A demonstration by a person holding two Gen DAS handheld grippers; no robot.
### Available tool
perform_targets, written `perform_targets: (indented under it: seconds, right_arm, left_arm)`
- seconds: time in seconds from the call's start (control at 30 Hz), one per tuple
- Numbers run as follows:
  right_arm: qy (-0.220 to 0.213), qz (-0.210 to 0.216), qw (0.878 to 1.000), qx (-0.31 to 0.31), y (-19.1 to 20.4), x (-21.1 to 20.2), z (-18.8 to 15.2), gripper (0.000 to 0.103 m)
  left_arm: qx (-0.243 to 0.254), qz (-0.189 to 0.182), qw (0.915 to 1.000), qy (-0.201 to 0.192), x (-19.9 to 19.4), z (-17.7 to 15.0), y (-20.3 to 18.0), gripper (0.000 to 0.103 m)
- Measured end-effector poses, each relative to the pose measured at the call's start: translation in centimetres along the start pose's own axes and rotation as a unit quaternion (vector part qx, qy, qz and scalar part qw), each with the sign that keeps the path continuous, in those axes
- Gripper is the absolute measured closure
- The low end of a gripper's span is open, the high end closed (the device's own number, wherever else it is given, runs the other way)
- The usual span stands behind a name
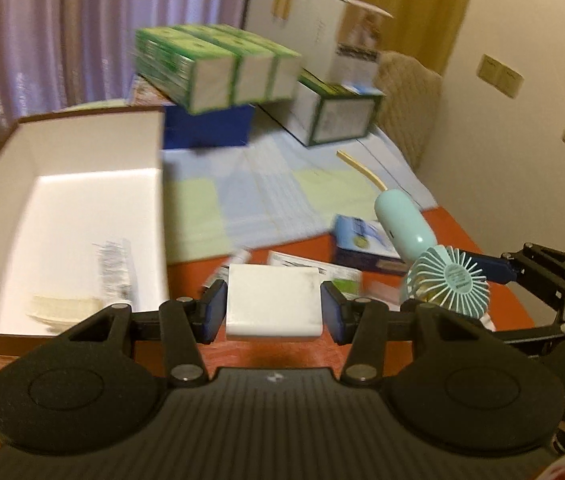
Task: Organize rigid objects
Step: 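Carry the adapter with the left gripper while the right gripper carries the fan to the box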
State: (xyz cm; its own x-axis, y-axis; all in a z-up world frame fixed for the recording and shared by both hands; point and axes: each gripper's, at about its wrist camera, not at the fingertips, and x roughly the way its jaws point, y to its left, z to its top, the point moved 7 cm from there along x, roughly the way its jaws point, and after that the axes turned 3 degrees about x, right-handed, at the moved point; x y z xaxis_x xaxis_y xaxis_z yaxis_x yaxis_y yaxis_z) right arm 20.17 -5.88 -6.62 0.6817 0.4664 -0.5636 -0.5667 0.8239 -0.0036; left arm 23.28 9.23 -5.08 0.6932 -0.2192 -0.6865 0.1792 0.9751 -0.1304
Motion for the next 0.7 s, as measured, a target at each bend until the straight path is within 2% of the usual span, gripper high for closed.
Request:
perform_targets:
  seconds: [0.43, 0.57, 0.7]
  right_arm:
    - [-0.035, 0.116, 0.992, -0.04, 10.6, 4.5, 5.7, 0.043]
    - [-0.031, 0.137, 0.989, -0.046, 13.2, 6.6, 6.7, 0.043]
    - [-0.019, 0.147, 0.988, -0.051, 15.3, 9.0, 7.2, 0.043]
  left_arm:
    - [-0.047, 0.089, 0.9947, -0.022, -4.7, 0.7, 10.7, 0.058]
    - [-0.058, 0.11, 0.9922, -0.015, -5.0, 0.5, 14.2, 0.058]
    - [-0.065, 0.113, 0.9915, -0.002, -4.5, 0.2, 16.6, 0.058]
